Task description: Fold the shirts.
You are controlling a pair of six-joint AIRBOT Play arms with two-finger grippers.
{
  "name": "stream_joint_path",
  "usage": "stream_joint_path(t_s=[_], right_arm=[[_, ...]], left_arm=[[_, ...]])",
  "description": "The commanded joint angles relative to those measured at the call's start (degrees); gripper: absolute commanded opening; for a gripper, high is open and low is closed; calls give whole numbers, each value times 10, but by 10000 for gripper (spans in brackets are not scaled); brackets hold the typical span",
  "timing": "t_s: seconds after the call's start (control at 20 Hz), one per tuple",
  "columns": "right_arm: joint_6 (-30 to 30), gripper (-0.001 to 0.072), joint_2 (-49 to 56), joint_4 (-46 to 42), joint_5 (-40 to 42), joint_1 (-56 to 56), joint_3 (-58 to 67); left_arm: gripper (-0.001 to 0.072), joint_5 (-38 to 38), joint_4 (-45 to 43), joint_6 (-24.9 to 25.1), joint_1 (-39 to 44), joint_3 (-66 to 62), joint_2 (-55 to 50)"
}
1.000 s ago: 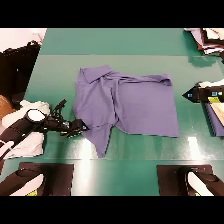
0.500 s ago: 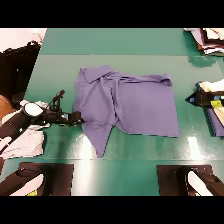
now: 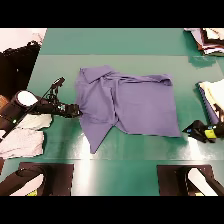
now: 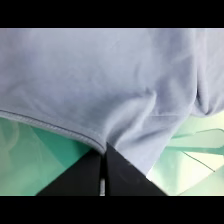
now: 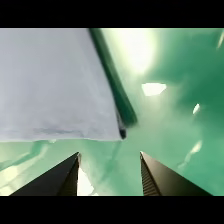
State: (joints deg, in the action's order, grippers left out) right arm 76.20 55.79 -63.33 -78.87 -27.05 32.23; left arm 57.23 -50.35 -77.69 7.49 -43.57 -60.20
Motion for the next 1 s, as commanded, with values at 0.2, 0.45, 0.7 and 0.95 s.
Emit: stream_joint_path(t_s=[0.2, 0.45, 0.7, 0.95], right_arm=[[-17, 358, 67, 24, 76, 57, -46], [-9, 284, 69, 24, 117, 101, -46], [-7, 13, 69, 23, 132, 126, -38], [-7, 13, -6, 23, 112, 180, 93]], left_arm=[[25, 2, -3, 1, 0, -4, 0], [25, 3, -3, 1, 0, -4, 0], [24, 13, -3, 1, 0, -4, 2], [24, 61, -53, -20, 0, -95, 70]])
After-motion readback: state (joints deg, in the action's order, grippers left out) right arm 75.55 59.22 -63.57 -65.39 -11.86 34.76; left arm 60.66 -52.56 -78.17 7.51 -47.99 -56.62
